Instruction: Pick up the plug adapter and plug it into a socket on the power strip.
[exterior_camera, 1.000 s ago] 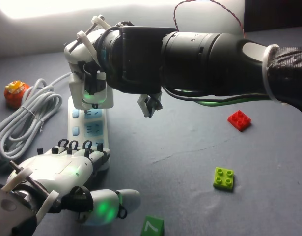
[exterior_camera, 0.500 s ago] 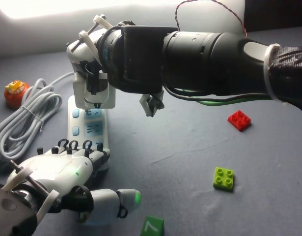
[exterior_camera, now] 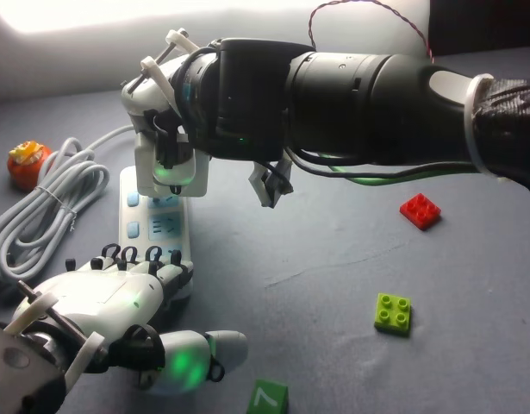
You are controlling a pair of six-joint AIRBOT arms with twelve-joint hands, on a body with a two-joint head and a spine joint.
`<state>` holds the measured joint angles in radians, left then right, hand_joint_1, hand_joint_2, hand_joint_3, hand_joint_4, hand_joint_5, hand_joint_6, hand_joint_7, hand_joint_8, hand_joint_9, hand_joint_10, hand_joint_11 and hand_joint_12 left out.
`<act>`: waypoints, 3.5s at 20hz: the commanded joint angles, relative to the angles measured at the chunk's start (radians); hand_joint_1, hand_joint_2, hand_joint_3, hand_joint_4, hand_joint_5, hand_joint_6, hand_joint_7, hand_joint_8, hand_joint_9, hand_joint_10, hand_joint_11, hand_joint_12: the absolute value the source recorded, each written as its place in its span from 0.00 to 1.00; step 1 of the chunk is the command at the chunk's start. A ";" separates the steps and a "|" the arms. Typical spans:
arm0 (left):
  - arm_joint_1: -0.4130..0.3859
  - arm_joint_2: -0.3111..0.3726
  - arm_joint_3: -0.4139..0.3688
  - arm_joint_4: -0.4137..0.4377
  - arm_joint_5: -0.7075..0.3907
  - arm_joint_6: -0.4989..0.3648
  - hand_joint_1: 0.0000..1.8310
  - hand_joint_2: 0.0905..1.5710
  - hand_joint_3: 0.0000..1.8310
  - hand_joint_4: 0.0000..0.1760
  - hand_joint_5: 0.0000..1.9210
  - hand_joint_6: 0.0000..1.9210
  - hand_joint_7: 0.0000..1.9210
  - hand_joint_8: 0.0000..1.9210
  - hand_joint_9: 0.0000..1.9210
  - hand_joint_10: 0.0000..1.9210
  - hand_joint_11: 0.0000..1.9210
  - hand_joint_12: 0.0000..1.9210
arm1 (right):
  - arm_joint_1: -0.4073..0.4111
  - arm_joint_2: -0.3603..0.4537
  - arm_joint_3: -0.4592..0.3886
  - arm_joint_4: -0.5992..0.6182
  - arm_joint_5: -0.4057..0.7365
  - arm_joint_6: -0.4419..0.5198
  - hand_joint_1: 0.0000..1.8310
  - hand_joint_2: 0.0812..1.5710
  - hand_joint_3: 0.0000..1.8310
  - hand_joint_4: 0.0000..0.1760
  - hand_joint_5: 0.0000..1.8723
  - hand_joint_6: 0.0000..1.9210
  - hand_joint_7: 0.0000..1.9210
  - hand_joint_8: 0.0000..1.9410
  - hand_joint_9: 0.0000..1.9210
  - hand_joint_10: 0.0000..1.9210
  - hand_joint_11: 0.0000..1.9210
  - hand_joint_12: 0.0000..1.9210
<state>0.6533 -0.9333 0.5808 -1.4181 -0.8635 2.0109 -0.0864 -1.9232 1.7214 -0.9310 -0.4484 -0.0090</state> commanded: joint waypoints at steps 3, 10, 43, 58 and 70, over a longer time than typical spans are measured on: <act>-0.003 -0.006 -0.001 0.013 -0.032 -0.001 0.00 0.72 0.00 0.00 0.07 0.00 0.07 0.00 0.07 0.00 0.00 0.13 | 0.016 0.005 -0.005 -0.032 0.045 -0.006 0.67 0.69 0.00 0.00 0.48 0.54 0.56 0.47 0.66 0.00 0.42 0.53; -0.002 -0.006 -0.001 0.013 -0.032 -0.001 0.00 0.72 0.00 0.00 0.07 0.00 0.08 0.00 0.07 0.00 0.00 0.15 | 0.010 -0.018 0.012 -0.032 0.066 -0.039 0.67 0.70 0.00 0.00 0.47 0.56 0.55 0.48 0.65 0.00 0.41 0.54; 0.004 -0.006 -0.002 0.013 -0.035 -0.007 0.00 0.72 0.00 0.00 0.07 0.00 0.07 0.00 0.07 0.00 0.00 0.14 | -0.027 -0.051 0.017 0.028 0.090 -0.068 0.66 0.70 0.00 0.00 0.48 0.55 0.55 0.47 0.65 0.00 0.41 0.54; 0.004 -0.006 -0.002 0.013 -0.034 -0.007 0.00 0.72 0.00 0.00 0.07 0.00 0.08 0.00 0.08 0.00 0.00 0.14 | -0.024 -0.016 0.016 0.017 0.136 -0.081 0.55 0.72 0.00 0.00 0.39 0.29 0.52 0.01 0.52 0.00 0.29 0.53; -0.003 -0.006 0.000 0.013 -0.034 -0.010 0.00 0.72 0.00 0.00 0.07 0.00 0.07 0.00 0.07 0.00 0.00 0.14 | -0.005 0.021 0.015 0.016 0.151 -0.071 0.48 0.68 0.00 0.00 0.15 0.00 0.19 0.00 0.19 0.00 0.00 0.46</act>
<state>0.6540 -0.9333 0.5785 -1.4181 -0.8711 2.0029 -0.1104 -1.9068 1.7382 -0.8890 -0.3523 -0.0830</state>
